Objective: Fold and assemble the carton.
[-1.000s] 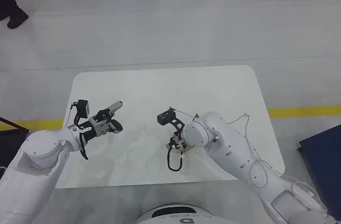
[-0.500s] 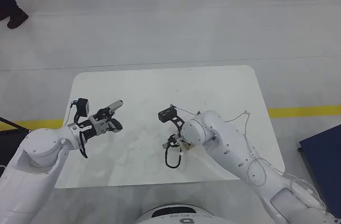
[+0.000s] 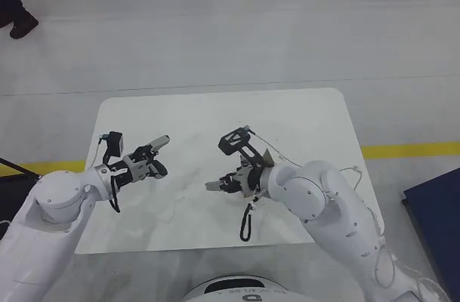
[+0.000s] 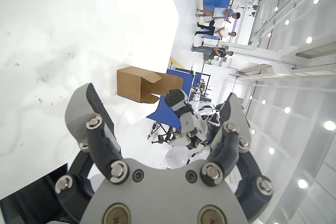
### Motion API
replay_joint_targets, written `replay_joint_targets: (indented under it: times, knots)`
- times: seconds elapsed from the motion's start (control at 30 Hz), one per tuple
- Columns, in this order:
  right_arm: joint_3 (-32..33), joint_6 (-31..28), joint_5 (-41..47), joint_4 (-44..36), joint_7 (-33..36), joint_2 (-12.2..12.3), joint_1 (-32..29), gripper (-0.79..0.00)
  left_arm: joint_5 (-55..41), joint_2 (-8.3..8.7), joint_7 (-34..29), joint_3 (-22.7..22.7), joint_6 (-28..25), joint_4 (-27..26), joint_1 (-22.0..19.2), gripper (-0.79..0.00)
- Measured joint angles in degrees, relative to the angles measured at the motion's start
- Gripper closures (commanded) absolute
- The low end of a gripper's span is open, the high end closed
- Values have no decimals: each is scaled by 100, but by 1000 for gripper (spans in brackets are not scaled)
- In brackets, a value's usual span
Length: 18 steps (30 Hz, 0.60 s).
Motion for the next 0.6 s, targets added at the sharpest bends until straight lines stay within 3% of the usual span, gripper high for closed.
replay_joint_targets:
  times: [0.23,0.47,0.6]
  knots:
    - [1026,-927,475,-760,-1341,148,-1062,-785,114,-28,-232,357,208,160,-405,-785]
    - [2161,-1624,987,-971,-2481,262,-2345,-785,167,-123,-445,1033,163,690,-1053,-785]
    - [2664,-1990,1815,-701,-2583,307,-3192,-785,188,-189,-509,1375,116,1001,-1400,-785]
